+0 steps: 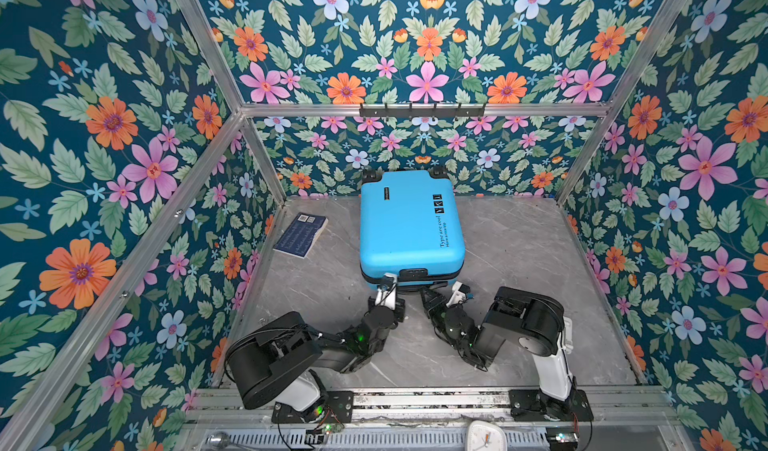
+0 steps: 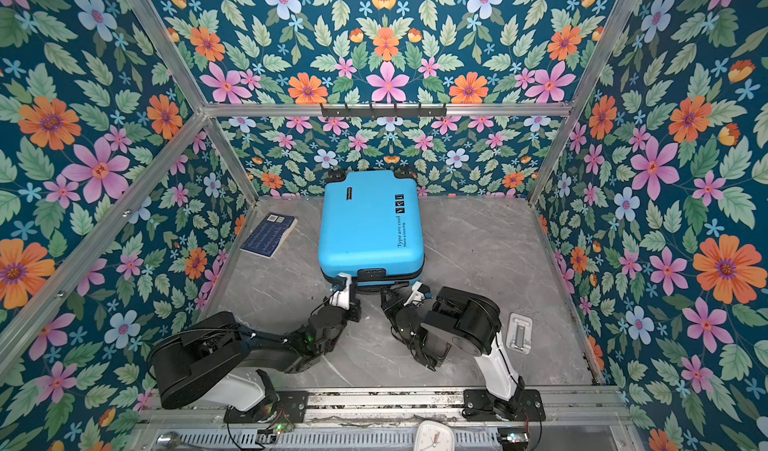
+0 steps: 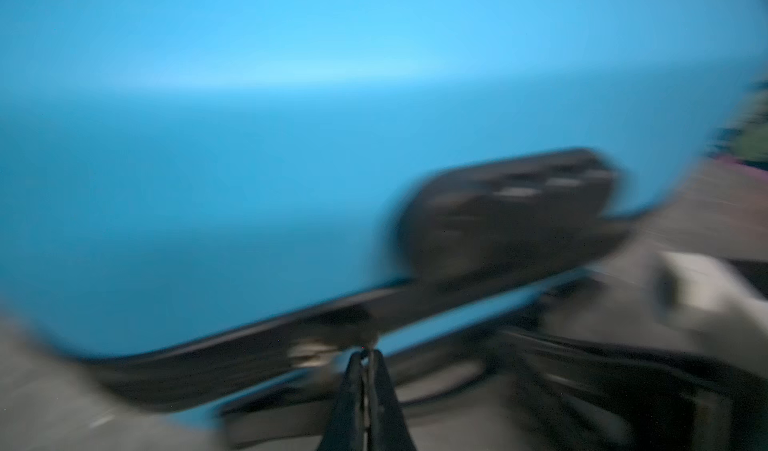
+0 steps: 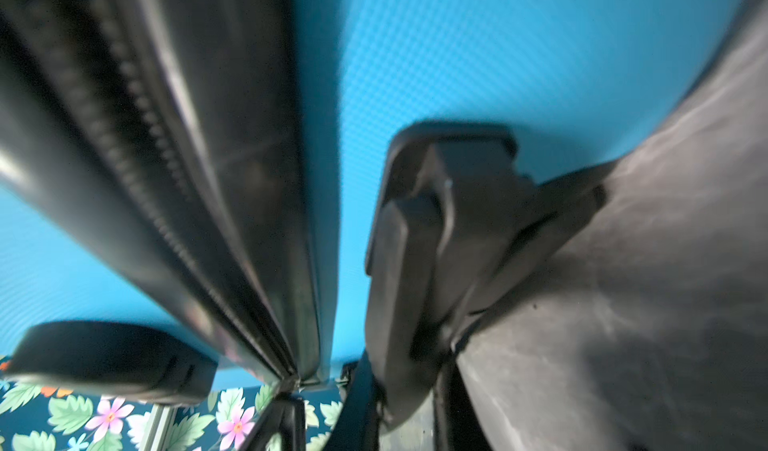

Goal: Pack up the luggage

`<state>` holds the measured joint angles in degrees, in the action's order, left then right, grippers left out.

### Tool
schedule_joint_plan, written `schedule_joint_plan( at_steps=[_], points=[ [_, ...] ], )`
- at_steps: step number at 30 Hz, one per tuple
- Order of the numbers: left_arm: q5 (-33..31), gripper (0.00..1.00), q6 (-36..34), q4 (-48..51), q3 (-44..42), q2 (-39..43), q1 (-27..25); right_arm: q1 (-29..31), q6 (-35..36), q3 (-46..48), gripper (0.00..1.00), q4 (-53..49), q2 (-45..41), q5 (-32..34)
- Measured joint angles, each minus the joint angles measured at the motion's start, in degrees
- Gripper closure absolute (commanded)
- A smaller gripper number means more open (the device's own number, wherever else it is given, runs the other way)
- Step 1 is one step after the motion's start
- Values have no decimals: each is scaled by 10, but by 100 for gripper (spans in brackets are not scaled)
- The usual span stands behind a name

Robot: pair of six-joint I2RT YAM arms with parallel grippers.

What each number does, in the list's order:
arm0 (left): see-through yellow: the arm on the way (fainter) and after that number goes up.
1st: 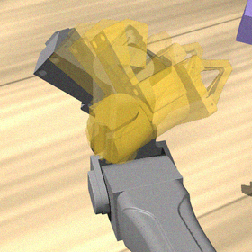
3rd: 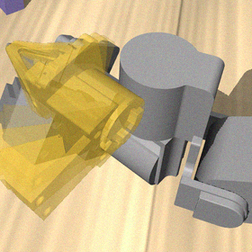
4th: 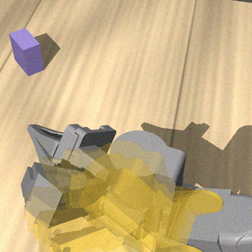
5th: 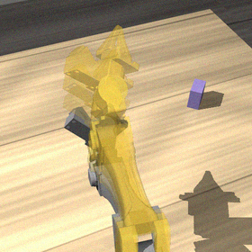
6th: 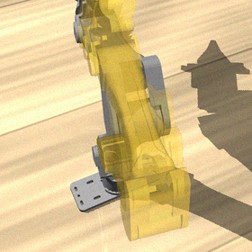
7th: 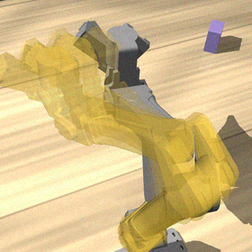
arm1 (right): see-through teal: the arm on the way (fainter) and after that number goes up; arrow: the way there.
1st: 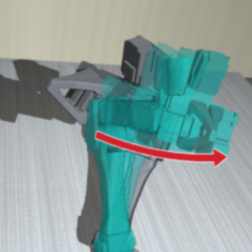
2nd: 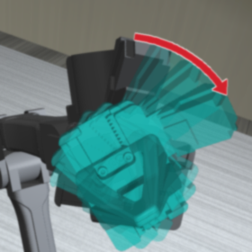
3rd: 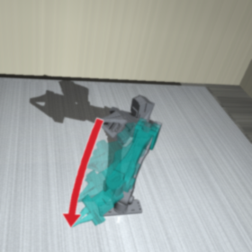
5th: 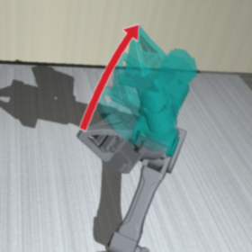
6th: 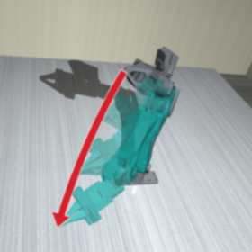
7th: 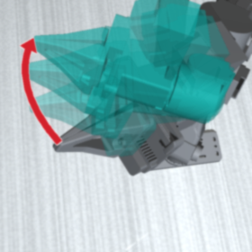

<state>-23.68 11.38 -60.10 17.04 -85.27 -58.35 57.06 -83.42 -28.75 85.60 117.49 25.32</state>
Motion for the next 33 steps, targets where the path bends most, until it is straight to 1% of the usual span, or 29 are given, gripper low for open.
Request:
schedule_joint_plan(
  at_steps=[2,4,9,12,13,14,16,17,18,20,25,27,29,31,33],
  points=[
    [49,100,-11,10,17,-3,-10,1,0,-2,100,-2,0,-12],
    [71,100,-13,21,33,-9,-19,2,-2,-5,100,-4,0,-16],
    [58,100,-23,40,51,-34,-31,2,-1,-5,100,-2,2,-19],
    [48,100,-17,31,43,-30,-34,2,-2,-3,100,-1,1,-19],
    [46,97,-11,33,35,-20,-36,2,-2,-1,100,-2,0,-20],
    [47,84,-3,43,28,-5,-37,2,-2,2,100,-1,-2,-21],
    [46,66,17,75,26,35,-33,3,-1,10,100,-2,-9,-26],
    [42,54,31,96,29,61,-25,3,-1,14,100,-3,-11,-28],
    [37,45,45,115,33,85,-17,3,-1,18,100,-3,-14,-31],
    [23,38,77,154,36,129,-4,3,-1,25,100,-3,-19,-33],
    [-20,32,136,264,37,229,14,-12,3,48,100,7,-29,-54],
    [-40,26,153,316,55,255,20,-24,10,57,87,8,-35,-74],
    [-47,24,159,356,74,272,21,-32,16,67,75,11,-40,-86],
    [-50,21,171,395,88,289,28,-40,37,81,62,12,-47,-87],
    [-55,21,184,429,94,308,45,-46,67,97,55,11,-57,-95]
  ],
)
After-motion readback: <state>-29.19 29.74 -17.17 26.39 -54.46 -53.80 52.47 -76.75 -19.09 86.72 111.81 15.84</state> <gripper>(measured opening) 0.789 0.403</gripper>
